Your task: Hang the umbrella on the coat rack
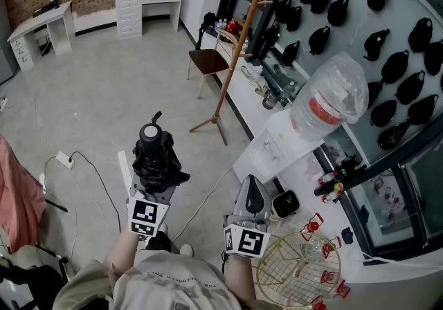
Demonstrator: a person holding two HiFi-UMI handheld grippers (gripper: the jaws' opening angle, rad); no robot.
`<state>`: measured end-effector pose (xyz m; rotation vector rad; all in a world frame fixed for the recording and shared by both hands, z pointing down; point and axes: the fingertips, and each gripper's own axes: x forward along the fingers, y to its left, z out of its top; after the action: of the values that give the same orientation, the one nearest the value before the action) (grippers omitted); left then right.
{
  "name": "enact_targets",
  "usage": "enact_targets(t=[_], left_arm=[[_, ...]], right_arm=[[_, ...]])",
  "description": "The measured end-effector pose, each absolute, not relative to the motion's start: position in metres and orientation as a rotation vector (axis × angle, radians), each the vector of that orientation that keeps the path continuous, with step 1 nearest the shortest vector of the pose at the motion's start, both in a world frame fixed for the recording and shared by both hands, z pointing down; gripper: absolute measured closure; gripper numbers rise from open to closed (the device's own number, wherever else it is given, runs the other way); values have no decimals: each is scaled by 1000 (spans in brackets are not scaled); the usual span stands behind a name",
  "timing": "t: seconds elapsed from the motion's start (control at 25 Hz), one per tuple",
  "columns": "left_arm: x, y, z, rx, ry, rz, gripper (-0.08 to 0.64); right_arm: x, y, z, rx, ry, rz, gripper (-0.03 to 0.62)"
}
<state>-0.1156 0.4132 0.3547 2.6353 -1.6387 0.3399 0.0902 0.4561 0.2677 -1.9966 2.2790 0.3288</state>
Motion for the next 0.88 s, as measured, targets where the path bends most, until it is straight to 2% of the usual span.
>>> enact_targets(t=[0.88], left_arm=[[-140, 341, 359, 2709, -1512, 375, 272]], right_arm=[[58, 398, 273, -2022, 2230, 240, 592]])
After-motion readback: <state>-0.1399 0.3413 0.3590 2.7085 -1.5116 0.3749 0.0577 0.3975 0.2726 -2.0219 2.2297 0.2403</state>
